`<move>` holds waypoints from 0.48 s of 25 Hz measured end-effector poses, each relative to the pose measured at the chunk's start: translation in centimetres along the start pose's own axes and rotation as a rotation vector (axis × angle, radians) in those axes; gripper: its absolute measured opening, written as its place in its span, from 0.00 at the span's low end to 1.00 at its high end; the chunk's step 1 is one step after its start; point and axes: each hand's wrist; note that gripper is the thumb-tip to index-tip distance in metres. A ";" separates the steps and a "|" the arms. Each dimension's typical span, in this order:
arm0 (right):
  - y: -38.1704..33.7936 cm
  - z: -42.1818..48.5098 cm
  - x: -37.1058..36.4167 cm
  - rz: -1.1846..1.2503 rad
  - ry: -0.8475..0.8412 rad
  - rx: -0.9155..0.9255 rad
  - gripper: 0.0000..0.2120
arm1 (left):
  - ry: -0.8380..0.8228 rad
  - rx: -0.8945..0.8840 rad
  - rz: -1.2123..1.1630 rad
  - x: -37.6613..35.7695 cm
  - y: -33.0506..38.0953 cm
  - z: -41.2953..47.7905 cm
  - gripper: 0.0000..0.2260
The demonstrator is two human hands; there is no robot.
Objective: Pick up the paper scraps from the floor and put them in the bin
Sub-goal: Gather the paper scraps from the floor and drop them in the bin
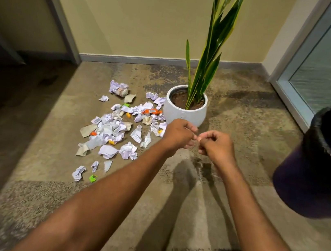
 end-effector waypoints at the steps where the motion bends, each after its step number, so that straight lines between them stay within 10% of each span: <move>1: 0.9 0.1 -1.5 -0.062 -0.022 0.016 0.01 | 0.024 0.025 0.051 1.2 -1.3 0.1 0.08; 12: 8.0 2.1 -8.5 -0.571 -0.168 0.214 0.04 | -0.039 0.011 0.620 6.8 -10.7 0.4 0.10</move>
Point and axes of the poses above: each hand's wrist, its own z-axis towards the middle knuckle, its own x-axis out of the back of the hand, y = z × x, and after that the axes turned 4 degrees about -x, right-handed
